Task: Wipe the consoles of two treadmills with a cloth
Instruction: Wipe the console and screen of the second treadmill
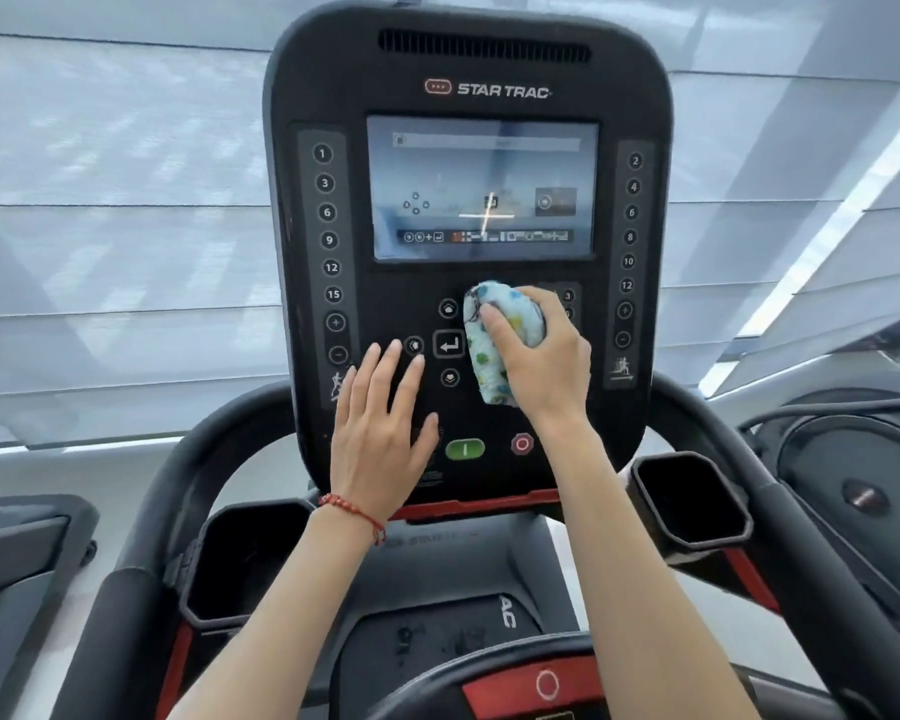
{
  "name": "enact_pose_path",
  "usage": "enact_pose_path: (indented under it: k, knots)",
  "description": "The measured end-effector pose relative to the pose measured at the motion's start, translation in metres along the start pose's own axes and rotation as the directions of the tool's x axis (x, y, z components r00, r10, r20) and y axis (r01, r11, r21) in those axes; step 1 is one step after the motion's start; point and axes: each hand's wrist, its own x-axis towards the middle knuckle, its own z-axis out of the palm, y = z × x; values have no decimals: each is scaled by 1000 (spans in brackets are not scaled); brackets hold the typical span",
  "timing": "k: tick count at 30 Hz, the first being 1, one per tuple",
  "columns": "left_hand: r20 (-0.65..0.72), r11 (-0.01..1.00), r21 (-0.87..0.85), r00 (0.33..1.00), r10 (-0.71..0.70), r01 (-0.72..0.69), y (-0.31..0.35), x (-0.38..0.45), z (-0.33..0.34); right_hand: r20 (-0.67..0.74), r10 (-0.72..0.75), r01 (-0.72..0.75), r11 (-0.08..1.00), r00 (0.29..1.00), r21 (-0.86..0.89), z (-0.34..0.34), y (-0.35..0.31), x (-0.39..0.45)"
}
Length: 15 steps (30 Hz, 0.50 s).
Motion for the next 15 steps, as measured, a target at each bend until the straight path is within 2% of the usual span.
enact_pose_path:
  k: [10, 15]
  knots:
    - [136, 999, -25, 990, 40, -37, 69, -56, -7, 6, 146, -146, 989, 989, -30, -81, 56, -94]
    - [186, 994, -80, 978, 90, -77, 124, -81, -10, -42, 180, -182, 983, 983, -39, -134, 79, -135]
